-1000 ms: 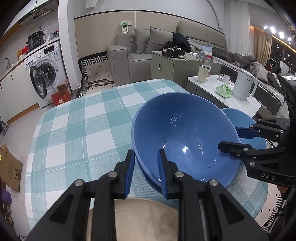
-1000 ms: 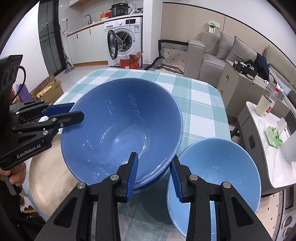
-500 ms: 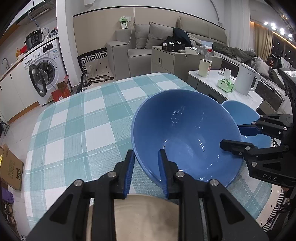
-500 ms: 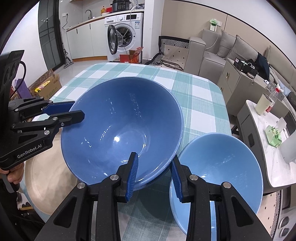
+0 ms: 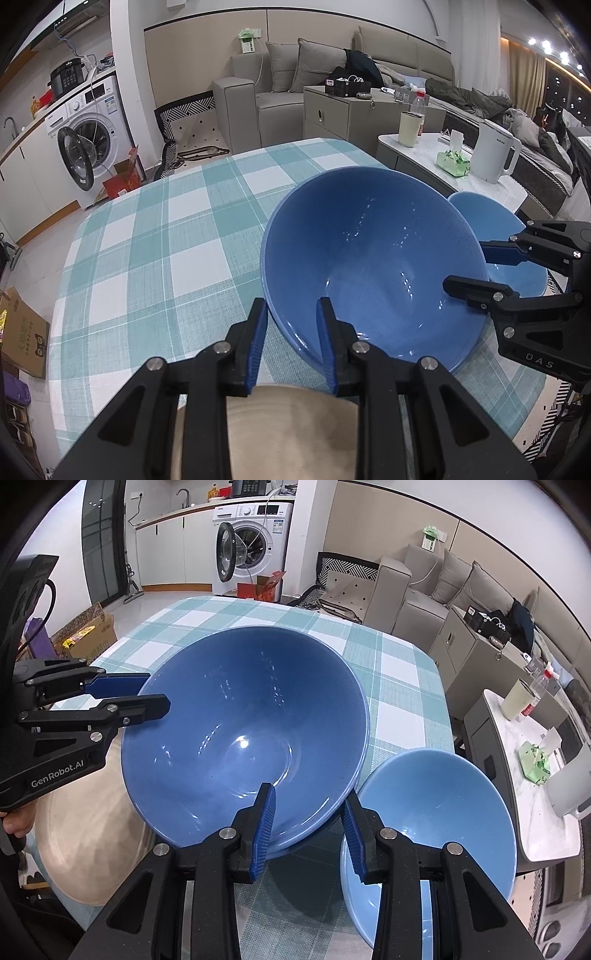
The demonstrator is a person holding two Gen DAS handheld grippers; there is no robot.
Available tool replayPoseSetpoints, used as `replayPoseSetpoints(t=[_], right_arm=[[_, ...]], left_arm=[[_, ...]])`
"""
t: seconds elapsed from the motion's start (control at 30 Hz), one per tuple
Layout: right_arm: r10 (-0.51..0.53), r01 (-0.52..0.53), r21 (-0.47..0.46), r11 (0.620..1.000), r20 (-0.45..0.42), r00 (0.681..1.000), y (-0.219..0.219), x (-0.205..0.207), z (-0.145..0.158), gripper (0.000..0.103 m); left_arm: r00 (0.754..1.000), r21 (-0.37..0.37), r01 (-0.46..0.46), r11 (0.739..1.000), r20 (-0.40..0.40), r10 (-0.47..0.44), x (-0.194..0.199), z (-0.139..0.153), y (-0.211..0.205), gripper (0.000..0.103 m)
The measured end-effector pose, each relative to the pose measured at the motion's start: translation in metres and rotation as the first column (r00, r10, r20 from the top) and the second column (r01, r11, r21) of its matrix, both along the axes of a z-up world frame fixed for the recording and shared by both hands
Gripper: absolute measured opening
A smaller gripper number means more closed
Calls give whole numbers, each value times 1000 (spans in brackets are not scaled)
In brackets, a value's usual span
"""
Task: Organize plates and bowls
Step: 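Lower the held bowl into the other blue bowl with both tools, then open both tools to release the bowl rim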
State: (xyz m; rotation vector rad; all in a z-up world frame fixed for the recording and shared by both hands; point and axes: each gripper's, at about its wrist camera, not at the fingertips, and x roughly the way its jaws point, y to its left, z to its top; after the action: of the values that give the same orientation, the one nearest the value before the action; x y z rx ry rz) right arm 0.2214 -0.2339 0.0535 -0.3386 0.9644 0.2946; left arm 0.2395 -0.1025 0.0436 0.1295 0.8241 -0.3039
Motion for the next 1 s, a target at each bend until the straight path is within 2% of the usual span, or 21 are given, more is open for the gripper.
replayPoseSetpoints(t=[0.07,0.3,0.47,0.57,0.63,0.7,1.0], right_arm=[[-1,1,-3,1000,4,1000,-1,-1,1,37],[16,-16,-4,1000,16,1000,3,-6,2,53],[23,-23,2,1000,19,1000,4,-7,3,57],[32,-32,16,999,16,999,5,-8,3,66],[34,-34,23,999,23,999,6,-9,4,75],[37,-38,25,999,38,999,7,-11,7,79],[19,-25,70,997,81,997,0,-21,22,87]], left_arm=[[1000,0,3,1000,-3,-3,-1,-1,0,25],[1000,-5,21,1000,-15,-21,-3,-3,-3,31],[999,-17,28,999,-19,-29,-4,-3,-3,38],[999,-25,42,999,-10,-42,-8,-1,-4,41],[999,-32,54,998,0,-54,-11,2,-5,47],[998,-28,56,998,12,-55,-13,5,-5,49],[999,-46,42,998,28,-40,-18,15,1,53]])
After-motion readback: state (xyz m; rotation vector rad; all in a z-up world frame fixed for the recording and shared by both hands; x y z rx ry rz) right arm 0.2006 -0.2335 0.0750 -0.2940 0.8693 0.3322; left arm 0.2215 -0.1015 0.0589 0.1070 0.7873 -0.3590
